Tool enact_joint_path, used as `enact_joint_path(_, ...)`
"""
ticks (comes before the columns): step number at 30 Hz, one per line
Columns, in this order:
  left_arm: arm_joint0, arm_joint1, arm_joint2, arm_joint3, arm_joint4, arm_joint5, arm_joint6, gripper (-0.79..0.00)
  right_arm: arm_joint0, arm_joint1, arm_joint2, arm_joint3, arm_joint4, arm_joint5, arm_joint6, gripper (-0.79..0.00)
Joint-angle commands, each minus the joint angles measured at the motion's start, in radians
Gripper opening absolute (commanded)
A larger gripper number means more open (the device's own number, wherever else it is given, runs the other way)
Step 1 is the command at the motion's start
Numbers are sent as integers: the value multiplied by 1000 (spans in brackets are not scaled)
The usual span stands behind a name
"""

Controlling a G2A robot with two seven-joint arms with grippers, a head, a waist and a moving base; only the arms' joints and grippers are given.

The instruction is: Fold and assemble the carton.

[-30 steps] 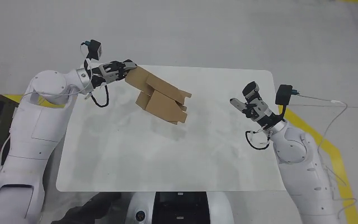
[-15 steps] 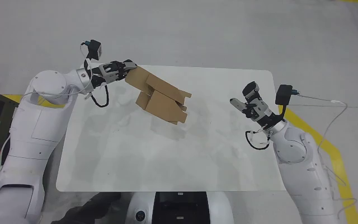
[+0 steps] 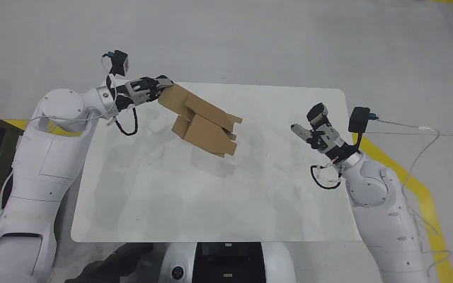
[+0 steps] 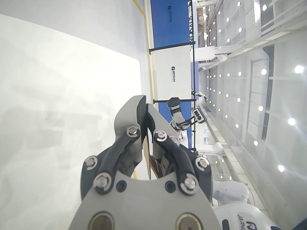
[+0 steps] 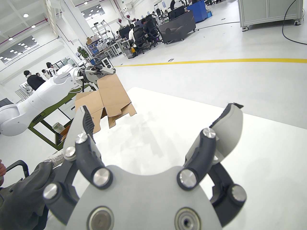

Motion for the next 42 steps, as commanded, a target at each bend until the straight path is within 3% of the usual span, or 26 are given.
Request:
enact_joint_path(1,0,0,0,0,0,0,0,-785,0,0,0,0,0,0,0,0)
enact_joint_path(8,12,-3,3,-26,7,-2,33,-785,-5,-1,-3,-3,8,7,-4,0)
enact_joint_path(12,2,-9,13,-26,-2,-6,37,-785,-11,-1,-27,7,110,-24,31,0)
enact_joint_path(28,-102,-51,108,112,-27,-53,5,-785,59,10,-227,79,708,-21,544,0)
enact_joint_path(42,-116,-69,126,143,-35,-89,-17,-785,125,-10,-361,165,1029,58,671,0)
